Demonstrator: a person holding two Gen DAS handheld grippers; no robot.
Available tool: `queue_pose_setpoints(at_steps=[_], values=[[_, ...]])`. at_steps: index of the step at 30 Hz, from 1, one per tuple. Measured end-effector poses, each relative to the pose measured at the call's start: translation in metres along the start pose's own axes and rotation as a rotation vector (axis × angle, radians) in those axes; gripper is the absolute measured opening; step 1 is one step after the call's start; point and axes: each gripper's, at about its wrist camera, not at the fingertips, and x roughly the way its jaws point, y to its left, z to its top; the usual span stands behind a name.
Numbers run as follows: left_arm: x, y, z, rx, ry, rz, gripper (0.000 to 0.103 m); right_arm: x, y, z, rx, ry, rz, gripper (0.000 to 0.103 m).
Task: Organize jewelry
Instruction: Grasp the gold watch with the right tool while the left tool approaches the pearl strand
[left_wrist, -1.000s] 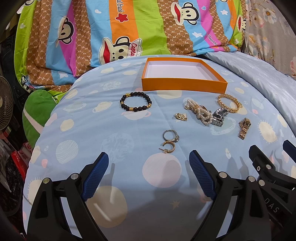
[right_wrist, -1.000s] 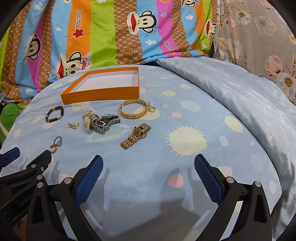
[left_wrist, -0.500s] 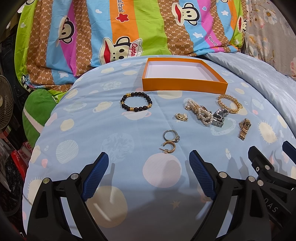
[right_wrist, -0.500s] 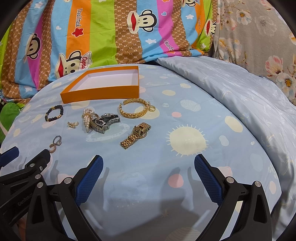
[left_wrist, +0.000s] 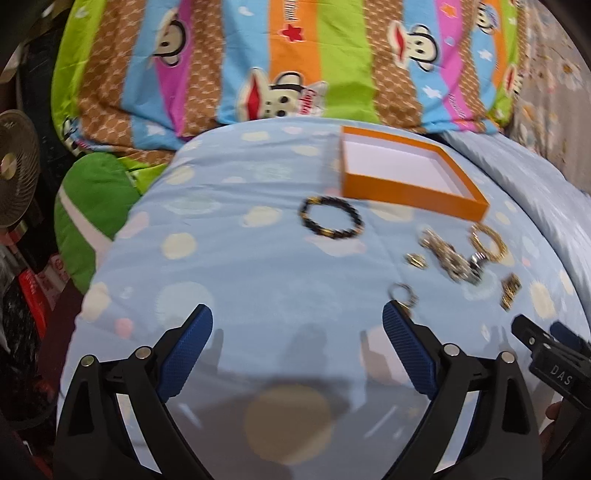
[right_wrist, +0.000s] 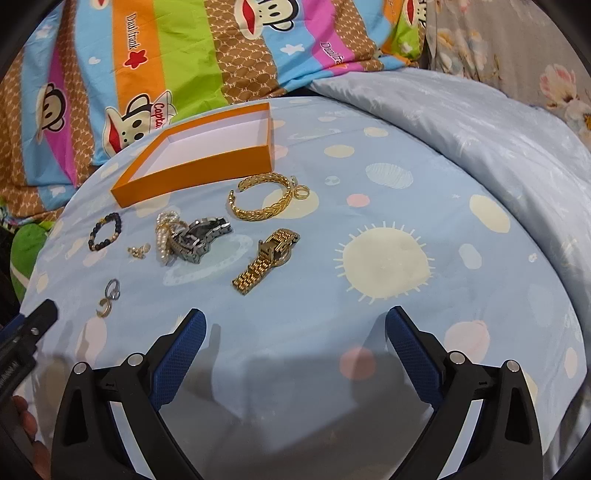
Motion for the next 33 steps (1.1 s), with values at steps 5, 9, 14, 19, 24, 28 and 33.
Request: queue_pose_setpoints(at_steps=[5,9,14,19,24,28,33], values=[[0.008,0.033,0.013,-0.125,0.016,0.005,0.093,0.015,0.006,0.016,0.01,0.024,0.004,0.087],[0.013,0.038,0.018,-0.116,0.011,0.013,0.093,0.025,0.015,0.025,-0.014,0.035,-0.023,0.076],[0.018,0.021,0.03,-0.011,-0.007,0.032,0.093,0.03,0.026,0.029,-0.057,0.02,-0.057,0.054],[0.03,0.002,0.047,0.041,-0.003,0.016,0.093,0.029,0.027,0.028,-0.074,0.004,-0.049,0.03],[0.042,-0.011,0.055,0.039,0.013,-0.026,0.093,0.027,0.017,0.028,-0.063,-0.002,-0.015,0.019],[0.058,-0.017,0.059,0.025,0.056,-0.037,0.093,0.025,0.01,0.028,-0.048,-0.005,0.015,0.011],[0.057,-0.024,0.059,0.006,0.059,-0.077,0.093,0.02,0.004,0.025,-0.035,-0.01,0.055,0.011]])
